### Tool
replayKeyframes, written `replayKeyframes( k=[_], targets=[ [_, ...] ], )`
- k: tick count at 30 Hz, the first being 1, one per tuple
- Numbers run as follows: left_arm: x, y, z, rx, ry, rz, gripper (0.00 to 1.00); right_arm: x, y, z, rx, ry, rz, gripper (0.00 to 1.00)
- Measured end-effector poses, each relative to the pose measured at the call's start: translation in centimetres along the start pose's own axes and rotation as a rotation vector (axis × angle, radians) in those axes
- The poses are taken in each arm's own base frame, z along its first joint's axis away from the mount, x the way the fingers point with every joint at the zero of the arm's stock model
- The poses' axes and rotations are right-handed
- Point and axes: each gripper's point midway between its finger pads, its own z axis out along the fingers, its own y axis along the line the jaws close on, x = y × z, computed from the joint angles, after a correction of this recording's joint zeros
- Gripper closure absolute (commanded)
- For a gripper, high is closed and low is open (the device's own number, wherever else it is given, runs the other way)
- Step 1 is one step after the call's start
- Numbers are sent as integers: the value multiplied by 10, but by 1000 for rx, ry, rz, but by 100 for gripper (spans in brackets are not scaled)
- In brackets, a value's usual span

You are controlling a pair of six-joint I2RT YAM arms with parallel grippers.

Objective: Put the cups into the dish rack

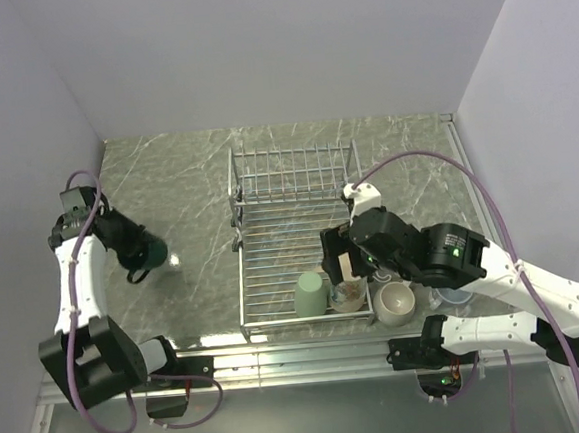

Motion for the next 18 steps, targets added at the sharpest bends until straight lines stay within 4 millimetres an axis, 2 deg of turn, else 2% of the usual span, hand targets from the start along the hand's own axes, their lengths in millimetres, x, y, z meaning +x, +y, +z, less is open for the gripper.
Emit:
replayKeyframes(
  k=[5,10,12,15,18],
  targets=[
    [25,-67,-28,335,71,70,99,-50,36,-16,-129,-110,24,0],
    [74,-107,-49,628,280,14,99,-102,79,-48,-336,-233,56,0],
    [85,-117,-61,691,367,-23,99,-123,94,-59,-412,-269,81,0],
    [79,-129,-75,711,393,-39,99,-153,110,-68,-498,-302,126,0],
    [39,-143,-77,605,220,-19,99,-172,122,-68,-555,-301,168,0]
  ],
)
